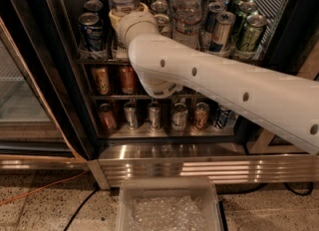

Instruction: Pick blue plastic bottle from top shelf of fridge

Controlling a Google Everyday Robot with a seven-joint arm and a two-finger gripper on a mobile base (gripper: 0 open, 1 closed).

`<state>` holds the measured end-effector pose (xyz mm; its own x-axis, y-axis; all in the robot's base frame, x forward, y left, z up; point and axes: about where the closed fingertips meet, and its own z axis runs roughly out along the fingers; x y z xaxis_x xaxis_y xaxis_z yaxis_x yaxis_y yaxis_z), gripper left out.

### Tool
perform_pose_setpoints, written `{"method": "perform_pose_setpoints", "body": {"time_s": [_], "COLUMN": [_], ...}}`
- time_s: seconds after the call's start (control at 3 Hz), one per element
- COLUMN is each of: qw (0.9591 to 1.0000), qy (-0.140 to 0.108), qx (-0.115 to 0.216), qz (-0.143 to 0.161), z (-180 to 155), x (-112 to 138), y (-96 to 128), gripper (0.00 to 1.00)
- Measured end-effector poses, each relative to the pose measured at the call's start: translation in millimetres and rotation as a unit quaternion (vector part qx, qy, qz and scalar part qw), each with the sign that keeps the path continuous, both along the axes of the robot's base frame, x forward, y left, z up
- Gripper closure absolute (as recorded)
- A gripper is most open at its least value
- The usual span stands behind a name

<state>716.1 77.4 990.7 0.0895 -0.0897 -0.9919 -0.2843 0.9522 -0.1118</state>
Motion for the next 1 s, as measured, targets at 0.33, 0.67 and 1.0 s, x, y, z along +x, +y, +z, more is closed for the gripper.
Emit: {"method": "perform_pose_setpoints", "body": {"time_s": [0.33, 0.67, 1.0], "qw": [0.9998, 0.9984, 0.9959], "qy": [0.005, 0.026, 0.045], "qx": [-0.003, 0.007, 0.012], "qz": [0.018, 0.050, 0.078], "z": [-3.1, -20.1, -37.1], "x": [-12.9, -49.2, -79.0], "y": [7.6, 17.3, 19.9], "gripper": [1.00, 1.00, 1.00]}}
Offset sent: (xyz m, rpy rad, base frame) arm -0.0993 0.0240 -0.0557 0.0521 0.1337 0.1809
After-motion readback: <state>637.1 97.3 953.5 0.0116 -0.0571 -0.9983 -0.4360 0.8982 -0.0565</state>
